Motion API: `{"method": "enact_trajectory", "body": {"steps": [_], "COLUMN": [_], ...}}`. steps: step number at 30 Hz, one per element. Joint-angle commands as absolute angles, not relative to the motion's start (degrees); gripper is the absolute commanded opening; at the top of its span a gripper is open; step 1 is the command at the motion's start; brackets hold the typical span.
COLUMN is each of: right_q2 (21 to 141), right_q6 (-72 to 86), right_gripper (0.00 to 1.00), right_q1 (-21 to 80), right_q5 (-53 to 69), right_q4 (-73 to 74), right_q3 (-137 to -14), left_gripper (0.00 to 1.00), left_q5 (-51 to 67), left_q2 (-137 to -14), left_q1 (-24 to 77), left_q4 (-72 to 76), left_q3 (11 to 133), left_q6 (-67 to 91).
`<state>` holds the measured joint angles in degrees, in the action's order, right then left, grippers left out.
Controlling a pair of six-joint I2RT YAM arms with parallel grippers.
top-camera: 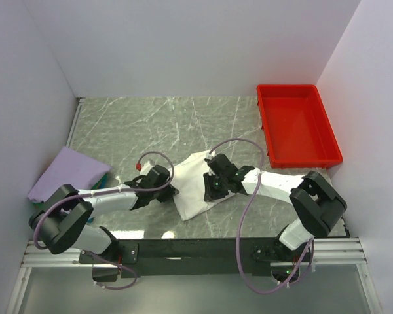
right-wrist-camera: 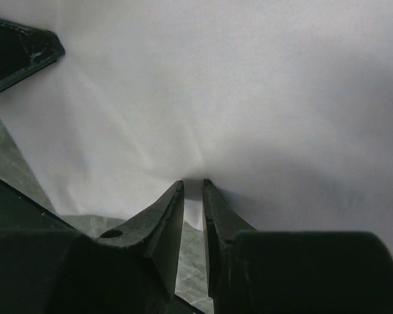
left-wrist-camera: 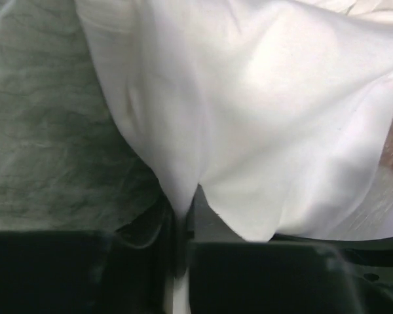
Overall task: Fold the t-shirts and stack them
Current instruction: Neatly place the folded tshirt to the corner
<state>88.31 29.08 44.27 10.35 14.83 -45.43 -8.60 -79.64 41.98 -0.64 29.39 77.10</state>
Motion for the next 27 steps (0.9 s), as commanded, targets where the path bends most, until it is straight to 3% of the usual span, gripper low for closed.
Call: {"method": "enact_trajectory", "body": {"steps": [1,2,6,9,20,27], "right_q2": [83.8,82.9,76.9,72.7,64.3,63.6], "right_q6": [28.4,28.6,30.7,31.2,31.3,31.7], "right_gripper": [0.26,0.27,0.49,0.53,0.53,0.53], "right_q1": [44.3,44.2,43.7,42.7,41.1,41.0], "right_q5": [9.1,9.1,7.1,6.2,7.6,8.7], "right_q4": [17.2,17.7,19.3,21.4,26.1,25.6], "right_q3": [-47.0,-47.4,-48.6,-50.4,-54.4,-53.4], "left_gripper": [0.03,0.01,0.01,0.01,0.01,0.01], "left_q5": [-11.2,-11.0,-11.9,-13.2,-14.2,-14.8], "left_q2": [-81.9,-81.8,-82.1,-83.7,-91.8,-94.7], "left_q1": [43.0,43.0,42.7,39.6,18.6,7.1], "left_q4": [-11.9,-14.6,-22.6,-30.7,-49.5,-55.7], "left_q3": [28.4,31.3,41.6,50.4,79.9,90.8], "left_q6": [77.9,77.5,77.5,80.1,80.9,79.9]}}
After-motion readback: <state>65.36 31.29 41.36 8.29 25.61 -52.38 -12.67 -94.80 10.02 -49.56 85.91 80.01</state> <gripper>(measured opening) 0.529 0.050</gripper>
